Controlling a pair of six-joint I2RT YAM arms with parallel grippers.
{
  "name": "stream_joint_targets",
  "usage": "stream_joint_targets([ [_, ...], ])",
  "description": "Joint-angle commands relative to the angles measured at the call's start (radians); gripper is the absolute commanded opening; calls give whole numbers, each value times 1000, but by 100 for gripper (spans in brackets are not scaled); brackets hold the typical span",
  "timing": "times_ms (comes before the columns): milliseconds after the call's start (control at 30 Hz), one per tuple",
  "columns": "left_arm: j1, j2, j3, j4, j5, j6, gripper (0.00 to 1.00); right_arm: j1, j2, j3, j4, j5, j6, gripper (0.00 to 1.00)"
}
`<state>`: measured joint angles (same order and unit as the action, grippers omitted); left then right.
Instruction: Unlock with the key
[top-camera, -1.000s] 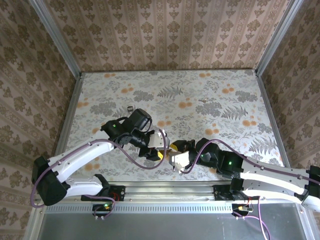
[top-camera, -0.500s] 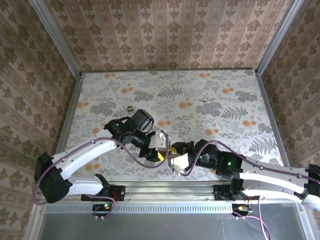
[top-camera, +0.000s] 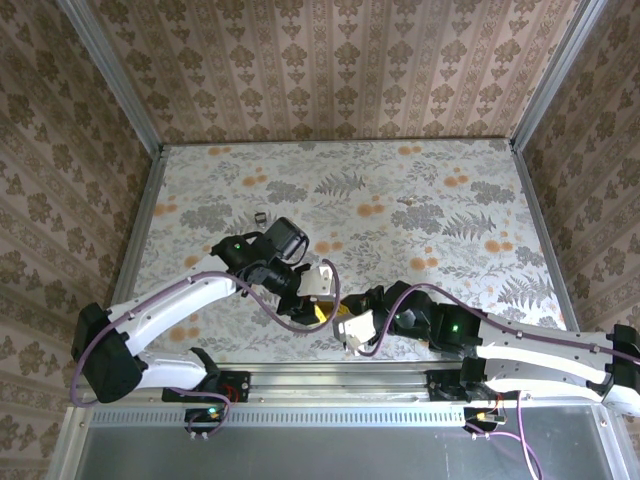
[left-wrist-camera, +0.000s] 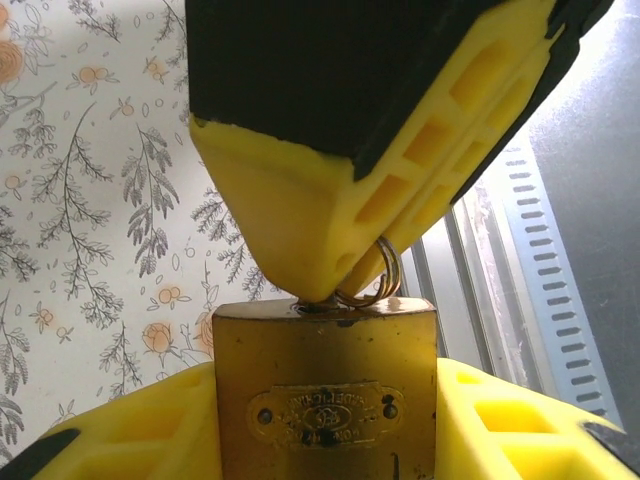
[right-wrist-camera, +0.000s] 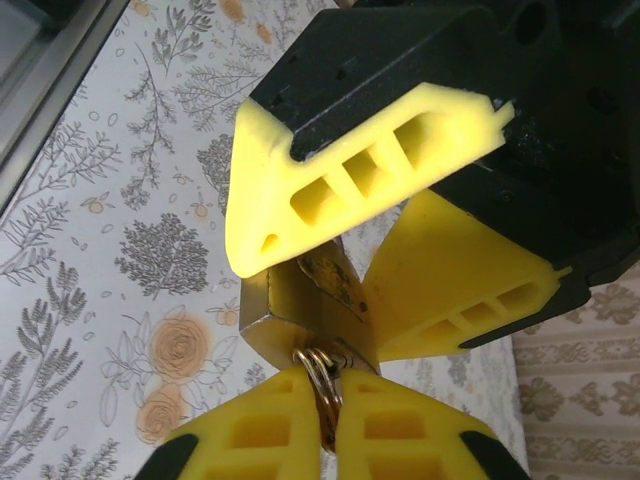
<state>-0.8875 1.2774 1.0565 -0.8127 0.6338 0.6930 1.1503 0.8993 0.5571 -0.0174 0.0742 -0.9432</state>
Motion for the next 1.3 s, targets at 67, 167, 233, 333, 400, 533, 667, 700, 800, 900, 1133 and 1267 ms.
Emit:
stream_joint_targets([
  [67, 1, -15, 36, 35, 52, 26, 0, 9, 4, 39, -14, -8, 25, 0],
  [167, -13, -52, 3, 95, 16, 24, 0, 9, 12, 47, -38, -20, 59, 0],
  [233, -22, -84, -25, 151, -7, 14, 0, 4, 10, 43, -39, -35, 97, 0],
  [333, -49, -119, -60, 210, -48, 7, 0, -13, 7, 46, -40, -60, 163, 0],
  [400, -75, -131, -76, 234, -88, 10, 0, -35, 6, 53, -38, -85, 219, 0],
  [533, -134, -171, -143, 335, -201, 12, 0, -76, 3, 68, -29, -130, 338, 0],
  [667, -151, -211, -193, 435, -243, -7, 0, -128, -16, 57, -2, -191, 451, 0],
  [700, -153, -215, -197, 443, -247, -9, 0, -142, -22, 54, -1, -212, 477, 0],
  [800, -153, -213, -196, 436, -247, -7, 0, -174, -37, 49, -5, -246, 526, 0],
  [900, -153, -214, -199, 438, -250, -9, 0, -182, -46, 50, -28, -266, 534, 0],
  [1133, -129, -223, -204, 439, -287, -3, 0, -192, -78, 53, -90, -294, 599, 49],
  [1267, -99, -256, -224, 452, -304, 5, 0, -228, -135, 50, -150, -297, 679, 59],
])
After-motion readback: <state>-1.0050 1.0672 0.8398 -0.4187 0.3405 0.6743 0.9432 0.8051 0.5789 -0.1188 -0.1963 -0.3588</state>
